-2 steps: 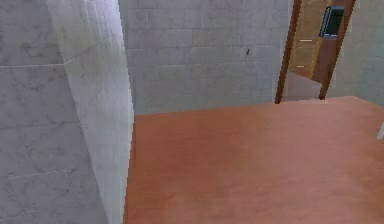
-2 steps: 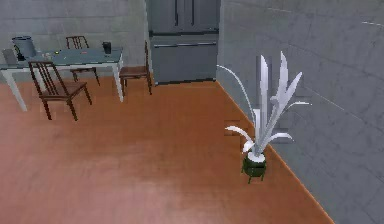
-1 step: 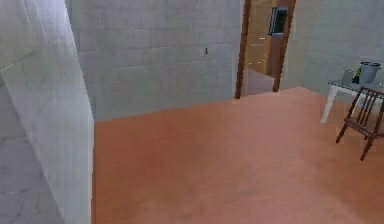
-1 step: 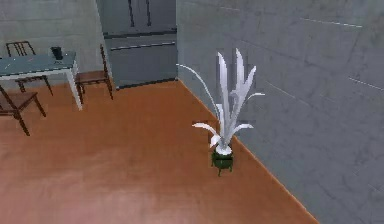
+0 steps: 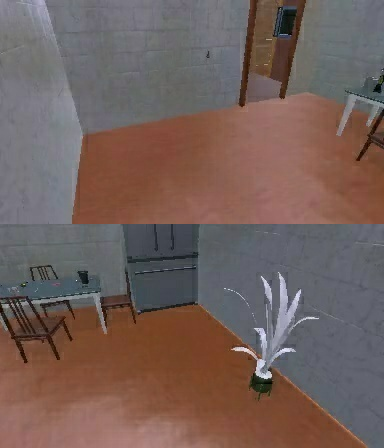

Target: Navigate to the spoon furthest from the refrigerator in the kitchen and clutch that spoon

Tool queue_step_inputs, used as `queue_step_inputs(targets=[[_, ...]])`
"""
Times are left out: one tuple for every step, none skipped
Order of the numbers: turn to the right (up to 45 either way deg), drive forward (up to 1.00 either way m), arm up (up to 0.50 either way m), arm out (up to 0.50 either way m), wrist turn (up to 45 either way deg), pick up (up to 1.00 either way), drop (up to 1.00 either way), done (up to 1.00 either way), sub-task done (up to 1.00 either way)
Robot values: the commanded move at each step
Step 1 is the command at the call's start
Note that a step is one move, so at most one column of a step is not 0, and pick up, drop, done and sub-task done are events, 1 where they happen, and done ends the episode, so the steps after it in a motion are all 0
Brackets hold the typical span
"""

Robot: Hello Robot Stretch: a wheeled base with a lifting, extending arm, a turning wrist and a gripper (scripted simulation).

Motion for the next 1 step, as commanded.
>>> queue_step_inputs(targets=[[-45.0,0.00,0.00,0.00,0.0,0.00,0.00,0.00,0.00]])
